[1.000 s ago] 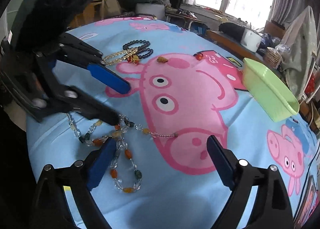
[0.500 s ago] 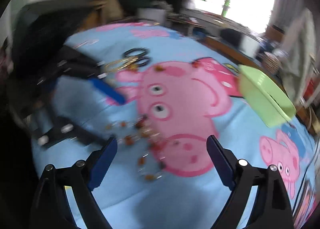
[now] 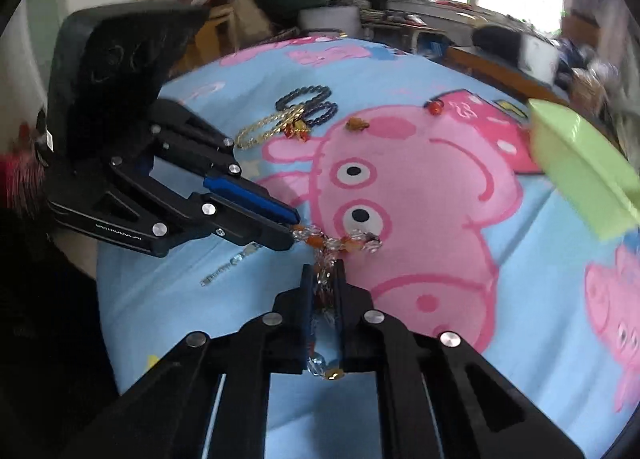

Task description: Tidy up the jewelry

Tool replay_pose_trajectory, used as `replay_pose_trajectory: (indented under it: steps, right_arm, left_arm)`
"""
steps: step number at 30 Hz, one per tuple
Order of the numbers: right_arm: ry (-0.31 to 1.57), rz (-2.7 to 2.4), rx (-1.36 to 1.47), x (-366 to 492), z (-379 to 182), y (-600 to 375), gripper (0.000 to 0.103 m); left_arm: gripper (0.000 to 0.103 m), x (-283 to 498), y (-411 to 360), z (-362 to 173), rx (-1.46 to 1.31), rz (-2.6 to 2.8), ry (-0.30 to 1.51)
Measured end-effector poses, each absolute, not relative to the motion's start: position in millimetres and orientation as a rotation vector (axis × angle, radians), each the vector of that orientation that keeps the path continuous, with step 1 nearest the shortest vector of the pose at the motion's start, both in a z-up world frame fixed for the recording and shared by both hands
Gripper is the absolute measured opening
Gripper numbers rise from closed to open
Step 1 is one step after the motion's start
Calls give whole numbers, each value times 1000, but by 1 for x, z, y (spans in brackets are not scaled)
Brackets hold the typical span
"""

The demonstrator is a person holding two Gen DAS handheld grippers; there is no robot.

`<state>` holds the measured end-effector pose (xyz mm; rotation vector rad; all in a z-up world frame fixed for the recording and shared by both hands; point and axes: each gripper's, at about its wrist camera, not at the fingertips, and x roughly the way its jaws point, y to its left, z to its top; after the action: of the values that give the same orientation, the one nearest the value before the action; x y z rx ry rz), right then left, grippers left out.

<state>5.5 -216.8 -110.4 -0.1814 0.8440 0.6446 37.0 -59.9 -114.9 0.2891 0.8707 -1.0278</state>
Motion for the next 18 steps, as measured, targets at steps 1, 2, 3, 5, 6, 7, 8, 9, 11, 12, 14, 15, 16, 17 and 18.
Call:
replay_pose_trajectory:
  steps: [1,2,3,5,6,7,8,9,11,12,14,15,16,17,18]
  right_arm:
    - [856,652,-145,4,-109,-218,0]
    - [878,668,-84,4,-109,-219,0]
    - [900,695,-11,4,-108,-221,0]
    - [931,731,127,8,-105,-228,0]
    - [947,745,221,14,-103,-235,0]
    - [951,756,290,18,-101,-240,0]
    - [946,771,380,24,-97,-249,0]
    - [933,784,455,30,-93,-256,0]
    - [899,801,542,39,-82,-267,0]
    - [870,804,567,43,-72,-272,0]
    - [811,791,570,48,-52,-281,0]
    - [787,781,566,51,-44,-285,0]
    - [752,764,563,55,-30,-292,0]
    - [723,745,561,59,-19,-298,0]
    - [693,720,551,64,-7,-306,0]
  left_arm:
    - [9,38,-58,-114,265,-1032,874]
    - [9,39,-57,-113,242,-1035,877]
    - [9,41,-54,-111,209,-1040,883]
    - [9,44,-52,-106,155,-1053,892]
    - [9,47,-50,-101,122,-1062,896]
    - [9,50,-50,-96,97,-1070,896]
    - [9,53,-49,-91,76,-1074,892]
    - [9,57,-49,-83,55,-1073,882]
    - [9,68,-51,-65,13,-1074,856]
    - [9,73,-52,-57,3,-1075,843]
    - [9,83,-59,-34,-2,-1073,798]
    - [9,87,-63,-24,2,-1073,778]
    - [9,92,-68,-13,7,-1073,756]
    - [9,98,-77,1,13,-1075,728]
    - [9,103,-83,12,17,-1076,708]
